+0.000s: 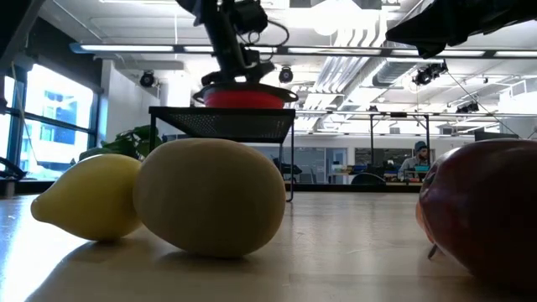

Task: Pick & Place Fruit
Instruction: Put the top lemon into the red strainer bowl, then put the kiwi into the red strainer bowl

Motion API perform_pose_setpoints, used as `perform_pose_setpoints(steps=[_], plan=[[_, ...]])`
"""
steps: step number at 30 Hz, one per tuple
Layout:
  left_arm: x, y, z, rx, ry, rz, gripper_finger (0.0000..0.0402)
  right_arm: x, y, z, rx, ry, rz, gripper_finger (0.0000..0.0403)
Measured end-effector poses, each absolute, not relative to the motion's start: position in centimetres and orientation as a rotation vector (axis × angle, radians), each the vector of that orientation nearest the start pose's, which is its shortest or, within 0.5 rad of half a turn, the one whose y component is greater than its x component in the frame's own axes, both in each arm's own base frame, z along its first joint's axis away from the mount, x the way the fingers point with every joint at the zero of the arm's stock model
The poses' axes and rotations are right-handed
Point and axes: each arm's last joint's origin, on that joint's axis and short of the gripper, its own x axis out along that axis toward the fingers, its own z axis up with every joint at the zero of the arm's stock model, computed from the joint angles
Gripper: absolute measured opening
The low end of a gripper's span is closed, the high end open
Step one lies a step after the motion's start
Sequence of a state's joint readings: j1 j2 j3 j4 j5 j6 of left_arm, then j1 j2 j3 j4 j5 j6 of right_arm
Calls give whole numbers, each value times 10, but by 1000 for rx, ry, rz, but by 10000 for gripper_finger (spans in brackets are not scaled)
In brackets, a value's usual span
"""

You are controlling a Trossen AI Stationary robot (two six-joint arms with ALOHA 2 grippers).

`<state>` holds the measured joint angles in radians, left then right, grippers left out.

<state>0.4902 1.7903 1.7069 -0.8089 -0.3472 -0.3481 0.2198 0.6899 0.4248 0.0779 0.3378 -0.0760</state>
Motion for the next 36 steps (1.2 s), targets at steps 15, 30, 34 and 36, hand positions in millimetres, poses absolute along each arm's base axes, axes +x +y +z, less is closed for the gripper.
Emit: perform_pose_setpoints(steps=[15, 30, 34, 36], plan=[[341, 199, 320, -379, 757, 940, 220, 160, 26, 247, -128, 185, -114, 3], [344, 194, 322, -423, 746, 841, 280, 160, 26, 247, -128, 185, -114, 3], [342, 193, 336, -443, 732, 846, 280, 160, 26, 247, -128, 186, -114, 3], [342, 192, 348, -444, 707, 836, 280, 160, 26, 247, -128, 186, -114, 3]])
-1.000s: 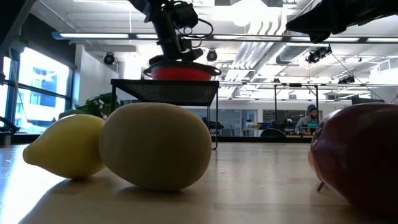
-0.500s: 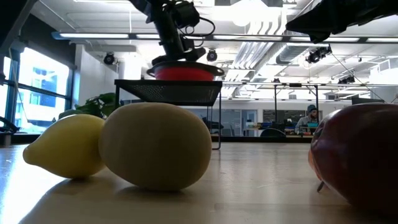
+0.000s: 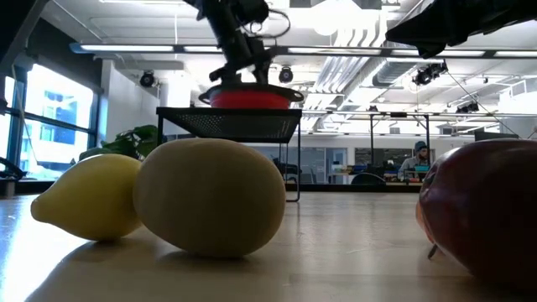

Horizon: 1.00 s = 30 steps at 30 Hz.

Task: Pick & Place Fruit
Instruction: Put the kiwi into the red strainer bowl

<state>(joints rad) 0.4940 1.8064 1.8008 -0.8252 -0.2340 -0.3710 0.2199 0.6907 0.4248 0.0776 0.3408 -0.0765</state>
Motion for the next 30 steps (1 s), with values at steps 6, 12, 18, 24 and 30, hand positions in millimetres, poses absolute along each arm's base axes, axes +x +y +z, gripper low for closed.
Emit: perform_pose_setpoints(steps=[6, 12, 18, 24, 30], plan=[[343, 179, 383, -420, 645, 785, 280, 160, 26, 247, -128, 186, -114, 3], [348, 164, 394, -348, 647, 724, 280, 160, 26, 247, -128, 186, -114, 3], [350, 158, 394, -206, 700, 655, 280, 160, 26, 247, -136, 186, -113, 3], [351, 157, 394, -174, 711, 644, 280, 160, 26, 245, -138, 211, -112, 3], [357, 148, 385, -147, 722, 654, 269, 159, 26, 238, -142, 276, -111, 3]])
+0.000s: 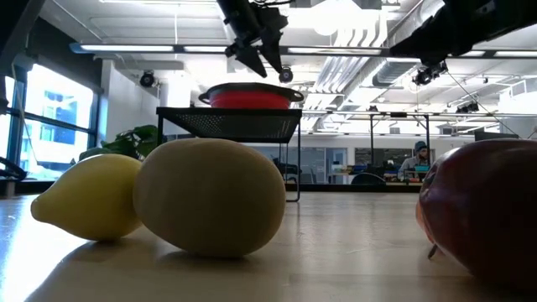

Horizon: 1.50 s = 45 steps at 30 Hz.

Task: Pick & Place Fruit
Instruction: Put the kiwi into the red strainer bowl

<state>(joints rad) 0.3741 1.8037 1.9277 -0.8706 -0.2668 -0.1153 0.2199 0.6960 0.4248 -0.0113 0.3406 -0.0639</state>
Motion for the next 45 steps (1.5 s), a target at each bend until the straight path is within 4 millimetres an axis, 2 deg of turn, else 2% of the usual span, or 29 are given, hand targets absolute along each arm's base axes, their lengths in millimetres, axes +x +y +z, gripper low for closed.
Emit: perform_pose_setpoints(steps=[4, 10, 15, 22, 30, 45], plan=[[365, 131, 382, -111, 730, 614, 233, 159, 26, 237, -128, 291, -113, 3], [379, 95, 387, -21, 690, 502, 180, 159, 26, 237, -128, 290, -113, 3], [380, 69, 389, 56, 719, 401, 151, 159, 26, 237, -128, 290, -113, 3], [384, 41, 383, 109, 750, 310, 108, 159, 26, 237, -128, 290, -113, 3], [388, 32, 375, 110, 740, 286, 67, 159, 25, 237, -128, 290, -113, 3], [392, 31, 372, -41, 725, 276, 65, 159, 26, 237, -130, 291, -113, 3]])
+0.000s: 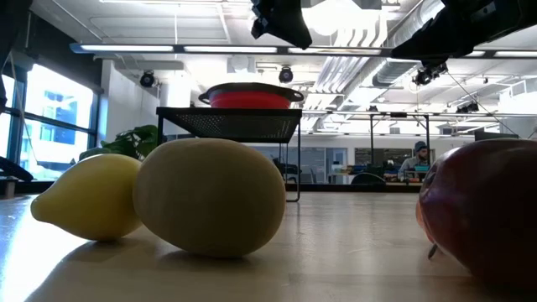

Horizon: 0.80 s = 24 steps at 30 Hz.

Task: Pick & Place Fruit
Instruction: Put the kiwi into the red strainer bowl

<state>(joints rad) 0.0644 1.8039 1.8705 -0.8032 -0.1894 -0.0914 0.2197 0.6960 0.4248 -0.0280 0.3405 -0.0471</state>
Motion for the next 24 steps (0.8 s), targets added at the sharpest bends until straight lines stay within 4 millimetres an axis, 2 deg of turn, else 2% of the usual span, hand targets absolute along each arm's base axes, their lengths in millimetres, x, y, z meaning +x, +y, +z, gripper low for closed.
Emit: perform_pose_setpoints(steps=[11, 20, 24], plan=[[394, 31, 374, 15, 699, 268, 65, 158, 25, 236, -135, 305, -113, 3], [393, -4, 371, 181, 738, 154, 65, 158, 25, 236, -90, 303, -120, 3], [392, -10, 341, 160, 754, 152, 65, 158, 25, 235, -92, 307, -119, 3]])
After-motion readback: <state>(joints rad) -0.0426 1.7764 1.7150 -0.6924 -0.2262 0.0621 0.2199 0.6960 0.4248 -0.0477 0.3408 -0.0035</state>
